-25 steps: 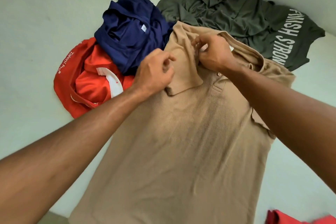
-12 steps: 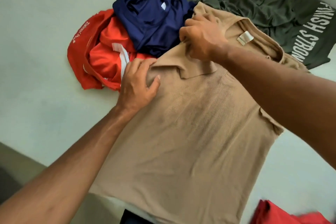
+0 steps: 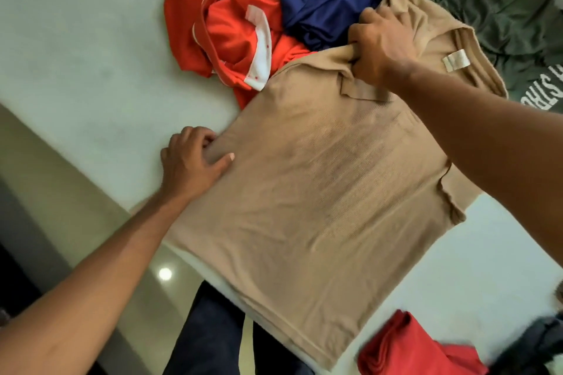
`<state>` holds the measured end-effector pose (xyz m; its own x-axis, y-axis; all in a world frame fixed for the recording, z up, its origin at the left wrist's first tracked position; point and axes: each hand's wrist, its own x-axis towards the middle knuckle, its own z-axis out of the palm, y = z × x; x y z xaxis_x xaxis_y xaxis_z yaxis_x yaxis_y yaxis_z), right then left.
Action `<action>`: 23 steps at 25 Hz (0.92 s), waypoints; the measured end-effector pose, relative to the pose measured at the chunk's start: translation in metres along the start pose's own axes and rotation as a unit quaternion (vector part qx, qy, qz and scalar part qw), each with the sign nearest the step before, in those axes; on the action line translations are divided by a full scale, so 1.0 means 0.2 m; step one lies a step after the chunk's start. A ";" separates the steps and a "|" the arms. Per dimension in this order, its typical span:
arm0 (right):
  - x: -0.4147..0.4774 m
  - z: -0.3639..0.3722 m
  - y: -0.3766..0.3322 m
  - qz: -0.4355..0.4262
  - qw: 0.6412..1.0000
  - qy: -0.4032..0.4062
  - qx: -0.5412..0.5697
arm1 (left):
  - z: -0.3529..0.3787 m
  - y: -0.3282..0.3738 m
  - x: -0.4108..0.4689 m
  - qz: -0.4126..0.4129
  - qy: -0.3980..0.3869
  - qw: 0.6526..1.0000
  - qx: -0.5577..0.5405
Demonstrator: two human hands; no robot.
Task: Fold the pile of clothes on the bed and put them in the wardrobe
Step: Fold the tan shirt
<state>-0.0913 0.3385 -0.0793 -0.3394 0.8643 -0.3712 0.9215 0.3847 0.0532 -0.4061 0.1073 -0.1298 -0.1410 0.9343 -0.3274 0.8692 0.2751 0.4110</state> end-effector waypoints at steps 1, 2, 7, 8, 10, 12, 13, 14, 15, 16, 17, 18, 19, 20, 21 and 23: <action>-0.01 -0.01 -0.01 0.000 1.000 0.006 -0.008 | -0.03 0.01 0.02 0.005 -0.030 1.000 0.005; -0.02 -0.01 -0.01 -0.001 1.000 0.018 -0.017 | -0.06 0.02 0.03 0.021 -0.067 0.998 -0.004; -0.16 -0.10 0.08 -0.023 0.999 -0.001 -0.038 | -0.20 0.07 -0.06 0.047 -0.243 0.968 -0.026; -0.19 -0.11 0.12 -0.026 0.999 -0.012 -0.046 | -0.20 0.08 -0.12 0.066 -0.247 0.967 0.014; -0.28 -0.12 0.21 -0.028 0.997 -0.021 -0.070 | -0.17 0.12 -0.27 0.086 -0.254 0.961 0.068; -0.38 -0.09 0.30 -0.025 0.994 -0.031 -0.098 | -0.08 0.20 -0.46 0.113 -0.267 0.953 0.086; -0.42 -0.07 0.34 -0.017 0.993 -0.037 -0.111 | -0.04 0.25 -0.55 0.116 -0.270 0.952 0.086; -0.46 -0.04 0.36 -0.006 0.991 -0.042 -0.124 | -0.01 0.29 -0.64 0.114 -0.270 0.953 0.070; -0.51 -0.02 0.39 0.008 0.989 -0.046 -0.140 | 0.03 0.35 -0.72 0.108 -0.278 0.954 0.045; -0.55 0.00 0.43 0.024 0.987 -0.049 -0.152 | 0.07 0.41 -0.80 0.107 -0.291 0.950 0.020; -0.61 0.02 0.46 0.040 0.985 -0.053 -0.158 | 0.12 0.48 -0.87 0.110 -0.314 0.943 0.010; -0.67 0.04 0.49 0.053 0.984 -0.057 -0.159 | 0.16 0.55 -0.94 0.123 -0.333 0.935 0.009; -0.73 0.05 0.53 0.061 0.983 -0.062 -0.158 | 0.20 0.63 -1.01 0.135 -0.341 0.930 0.013; -0.79 0.06 0.57 0.065 0.983 -0.068 -0.161 | 0.24 0.70 -1.08 0.144 -0.347 0.926 0.019; -0.84 0.07 0.60 0.068 0.981 -0.073 -0.165 | 0.28 0.76 -1.14 0.149 -0.351 0.924 0.026; -0.95 0.12 0.67 0.088 0.979 -0.083 -0.164 | 0.36 0.86 -1.26 0.159 -0.358 0.918 0.067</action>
<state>0.1005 0.2185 -0.0238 -0.1204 0.8725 -0.4735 0.8435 0.3414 0.4147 -0.1864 -0.0964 -0.0372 0.4353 0.5612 -0.7040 0.8696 -0.0596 0.4902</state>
